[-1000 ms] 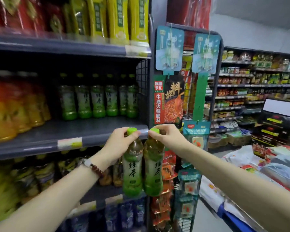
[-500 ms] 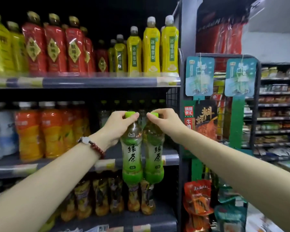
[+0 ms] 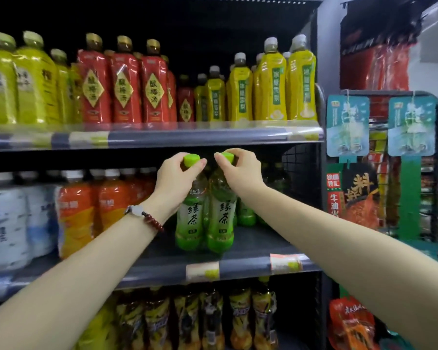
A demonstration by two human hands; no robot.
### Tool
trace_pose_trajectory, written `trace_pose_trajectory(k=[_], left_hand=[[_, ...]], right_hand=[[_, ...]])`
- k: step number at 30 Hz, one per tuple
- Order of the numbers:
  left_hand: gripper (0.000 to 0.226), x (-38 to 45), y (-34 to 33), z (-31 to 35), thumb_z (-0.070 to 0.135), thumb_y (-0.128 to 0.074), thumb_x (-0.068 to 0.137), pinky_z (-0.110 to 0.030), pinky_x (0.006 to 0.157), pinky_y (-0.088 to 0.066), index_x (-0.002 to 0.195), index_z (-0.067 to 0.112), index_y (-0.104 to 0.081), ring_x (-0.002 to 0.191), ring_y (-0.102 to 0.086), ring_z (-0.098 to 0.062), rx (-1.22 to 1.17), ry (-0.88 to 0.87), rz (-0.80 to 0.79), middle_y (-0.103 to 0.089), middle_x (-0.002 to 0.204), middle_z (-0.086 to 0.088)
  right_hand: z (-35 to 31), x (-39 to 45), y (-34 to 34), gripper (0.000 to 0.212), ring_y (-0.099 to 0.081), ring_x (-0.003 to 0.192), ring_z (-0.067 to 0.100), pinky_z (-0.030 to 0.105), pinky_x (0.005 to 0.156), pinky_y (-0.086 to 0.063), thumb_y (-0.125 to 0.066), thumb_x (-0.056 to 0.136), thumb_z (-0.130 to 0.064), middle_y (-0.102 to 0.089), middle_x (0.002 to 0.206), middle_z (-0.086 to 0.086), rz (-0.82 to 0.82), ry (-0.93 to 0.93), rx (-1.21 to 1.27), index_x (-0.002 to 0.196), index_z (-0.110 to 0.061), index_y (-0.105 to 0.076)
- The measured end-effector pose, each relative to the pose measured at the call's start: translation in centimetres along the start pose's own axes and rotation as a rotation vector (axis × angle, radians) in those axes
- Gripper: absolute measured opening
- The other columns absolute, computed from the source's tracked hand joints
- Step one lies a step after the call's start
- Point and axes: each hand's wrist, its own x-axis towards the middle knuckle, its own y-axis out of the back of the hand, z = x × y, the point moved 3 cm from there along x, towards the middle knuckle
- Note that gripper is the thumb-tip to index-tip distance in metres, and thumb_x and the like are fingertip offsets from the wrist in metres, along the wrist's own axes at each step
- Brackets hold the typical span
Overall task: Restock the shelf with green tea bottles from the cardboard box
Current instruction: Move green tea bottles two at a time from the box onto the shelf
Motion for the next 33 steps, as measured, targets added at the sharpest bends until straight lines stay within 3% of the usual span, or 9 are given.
trace_pose_trajectory(k=[5, 10, 15, 18, 22, 26, 29, 31, 33], left_hand=[[0.023, 1.3, 1.6, -3.0, 0.036, -0.064, 0.086, -0.024, 0.072, -0.046, 0.088, 0.013, -0.065, 0.077, -0.059, -0.011, 0.011, 0.027, 0.003, -0.065, 0.081, 0.002], [0.017, 2.5, 1.9, -5.5, 0.035, -0.063, 0.086, -0.019, 0.072, -0.046, 0.091, 0.019, -0.065, 0.081, -0.060, -0.006, 0.001, 0.073, 0.012, -0.066, 0.084, 0.009], [0.008, 3.7, 1.2, -7.8, 0.033, -0.065, 0.086, -0.025, 0.079, -0.046, 0.085, 0.025, -0.066, 0.092, -0.065, -0.014, -0.084, 0.119, -0.003, -0.070, 0.089, 0.005], [0.005, 4.5, 0.9, -8.8, 0.031, -0.067, 0.084, -0.024, 0.082, -0.047, 0.088, 0.028, -0.067, 0.096, -0.065, -0.013, -0.127, 0.132, 0.010, -0.071, 0.094, 0.005], [0.035, 4.4, 0.5, -10.9, 0.032, -0.064, 0.086, -0.033, 0.096, -0.048, 0.119, 0.019, -0.058, 0.110, -0.060, -0.017, -0.067, 0.187, -0.065, -0.065, 0.116, -0.001], [0.071, 2.0, 0.1, -12.5, 0.019, -0.064, 0.087, -0.014, 0.085, -0.044, 0.145, 0.021, -0.024, 0.118, -0.051, -0.010, -0.138, 0.260, -0.261, -0.053, 0.122, 0.008], [0.098, -0.4, 0.0, -14.8, 0.015, -0.071, 0.081, -0.024, 0.099, -0.043, 0.147, 0.036, -0.003, 0.128, -0.043, -0.008, -0.212, 0.320, -0.324, -0.043, 0.139, 0.011], [0.100, -1.6, 0.1, -15.6, 0.019, -0.076, 0.076, -0.039, 0.108, -0.039, 0.146, 0.038, -0.007, 0.131, -0.041, -0.011, -0.157, 0.346, -0.320, -0.040, 0.142, 0.010], [0.090, -2.6, 0.1, -16.0, 0.018, -0.075, 0.077, -0.036, 0.106, -0.040, 0.145, 0.028, -0.018, 0.122, -0.042, -0.008, -0.068, 0.362, -0.287, -0.042, 0.129, 0.011]], right_hand=[[0.8, 0.7, -3.8, 0.026, -0.057, 0.074, 0.005, 0.023, 0.073, -0.045, -0.060, 0.090, -0.034, -0.062, 0.081, -0.006, -0.039, -0.014, -0.023, 0.104, -0.012, -0.067], [2.1, 1.7, -6.2, 0.028, -0.054, 0.072, -0.001, 0.011, 0.061, -0.040, -0.061, 0.090, -0.033, -0.063, 0.085, -0.005, -0.067, -0.010, -0.036, 0.107, -0.012, -0.066], [3.4, 2.5, -7.2, 0.028, -0.055, 0.079, 0.006, 0.021, 0.075, -0.042, -0.061, 0.090, -0.032, -0.062, 0.087, -0.005, -0.083, -0.053, -0.010, 0.107, -0.011, -0.066], [4.2, 3.6, -7.6, 0.033, -0.062, 0.095, 0.014, 0.027, 0.085, -0.049, -0.065, 0.087, -0.035, -0.068, 0.100, 0.000, -0.110, -0.088, 0.009, 0.110, -0.012, -0.067], [5.5, 4.0, -8.0, 0.043, -0.060, 0.112, 0.021, 0.029, 0.093, -0.048, -0.067, 0.086, -0.033, -0.066, 0.119, 0.005, -0.177, -0.125, -0.010, 0.124, -0.014, -0.060], [7.5, 2.5, -8.1, 0.068, -0.045, 0.131, 0.023, 0.030, 0.100, -0.038, -0.066, 0.085, -0.041, -0.050, 0.141, 0.005, -0.224, -0.180, -0.004, 0.142, -0.015, -0.040], [9.2, 0.1, -7.7, 0.078, -0.044, 0.120, 0.008, 0.024, 0.095, -0.035, -0.071, 0.081, -0.038, -0.049, 0.126, -0.010, -0.252, -0.192, 0.070, 0.145, -0.020, -0.031], [10.5, -1.4, -7.7, 0.084, -0.047, 0.118, 0.007, 0.022, 0.094, -0.036, -0.076, 0.077, -0.033, -0.050, 0.121, -0.013, -0.297, -0.203, 0.074, 0.145, -0.023, -0.028], [11.8, -2.7, -7.8, 0.081, -0.051, 0.115, 0.009, 0.021, 0.092, -0.039, -0.079, 0.075, -0.028, -0.053, 0.116, -0.012, -0.345, -0.237, 0.032, 0.141, -0.021, -0.033]])
